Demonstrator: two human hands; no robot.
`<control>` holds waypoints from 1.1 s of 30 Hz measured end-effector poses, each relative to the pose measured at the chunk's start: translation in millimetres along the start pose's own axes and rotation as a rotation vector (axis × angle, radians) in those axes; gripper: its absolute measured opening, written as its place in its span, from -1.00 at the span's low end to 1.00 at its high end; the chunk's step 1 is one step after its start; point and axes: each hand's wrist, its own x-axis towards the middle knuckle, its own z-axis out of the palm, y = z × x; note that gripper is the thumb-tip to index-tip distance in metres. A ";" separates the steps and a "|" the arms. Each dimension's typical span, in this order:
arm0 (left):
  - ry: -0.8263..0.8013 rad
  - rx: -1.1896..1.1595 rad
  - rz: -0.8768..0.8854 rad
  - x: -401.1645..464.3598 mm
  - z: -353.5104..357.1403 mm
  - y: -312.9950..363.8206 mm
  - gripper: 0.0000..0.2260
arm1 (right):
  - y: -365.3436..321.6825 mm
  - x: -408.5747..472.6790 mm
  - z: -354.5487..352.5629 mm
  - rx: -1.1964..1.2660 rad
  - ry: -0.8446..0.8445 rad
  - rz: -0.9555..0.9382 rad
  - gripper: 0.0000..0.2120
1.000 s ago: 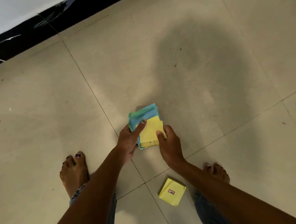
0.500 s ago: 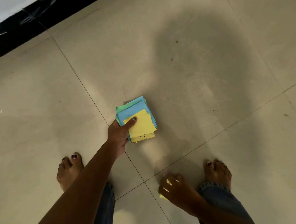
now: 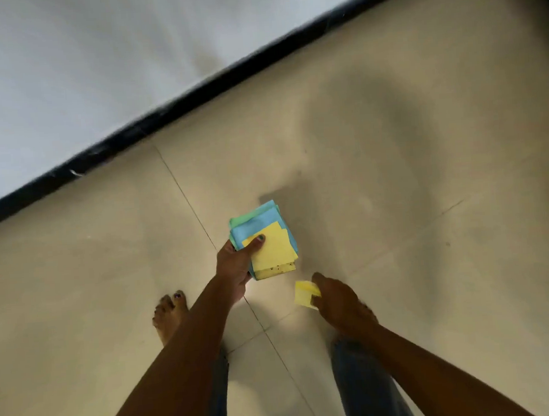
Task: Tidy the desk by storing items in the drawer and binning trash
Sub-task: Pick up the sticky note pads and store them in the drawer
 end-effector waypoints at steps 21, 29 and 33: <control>-0.363 0.199 0.240 -361.8 49.6 327.5 -0.18 | -293.2 -341.4 -349.4 1.176 0.913 0.002 -0.59; -0.694 0.402 0.324 -447.9 150.1 361.6 -0.65 | -287.1 -370.1 -412.5 1.180 1.081 -0.090 -0.79; -0.762 0.492 0.391 -456.1 212.3 370.8 -0.66 | -248.4 -365.4 -457.0 1.048 1.167 -0.007 -0.61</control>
